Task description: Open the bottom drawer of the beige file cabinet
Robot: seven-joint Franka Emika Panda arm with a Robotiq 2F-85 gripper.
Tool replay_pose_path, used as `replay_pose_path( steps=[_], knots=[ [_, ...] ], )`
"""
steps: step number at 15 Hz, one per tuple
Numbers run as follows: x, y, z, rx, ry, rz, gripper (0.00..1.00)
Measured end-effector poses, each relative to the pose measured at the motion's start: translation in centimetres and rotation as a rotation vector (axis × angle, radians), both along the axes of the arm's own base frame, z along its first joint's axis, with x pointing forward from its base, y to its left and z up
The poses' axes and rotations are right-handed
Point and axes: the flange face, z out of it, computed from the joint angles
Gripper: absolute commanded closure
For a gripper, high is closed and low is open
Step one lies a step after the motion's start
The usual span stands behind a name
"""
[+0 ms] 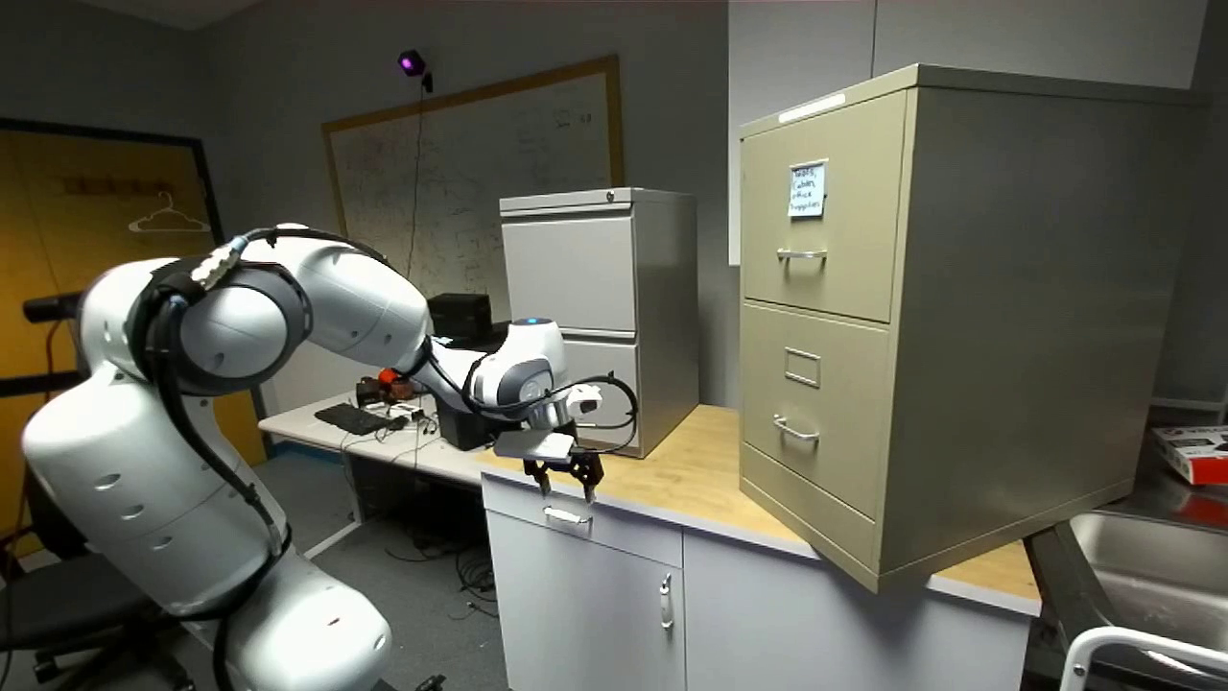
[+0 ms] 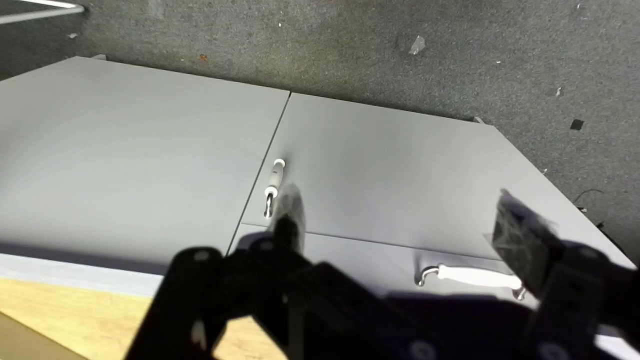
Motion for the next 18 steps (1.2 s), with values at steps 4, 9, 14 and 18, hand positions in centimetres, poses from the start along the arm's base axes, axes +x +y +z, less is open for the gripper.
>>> replay_pose_path(
  steps=[4,9,14,18],
  knots=[
    [0.0,0.0,-0.1,0.0,0.003,0.0,0.0],
    [0.4,-1.6,-0.2,0.014,-0.018,-0.038,0.0],
    [1.4,-7.7,0.8,0.066,-0.122,-0.193,0.0],
    [0.9,-13.4,1.2,0.133,-0.215,-0.336,0.0]
  ],
)
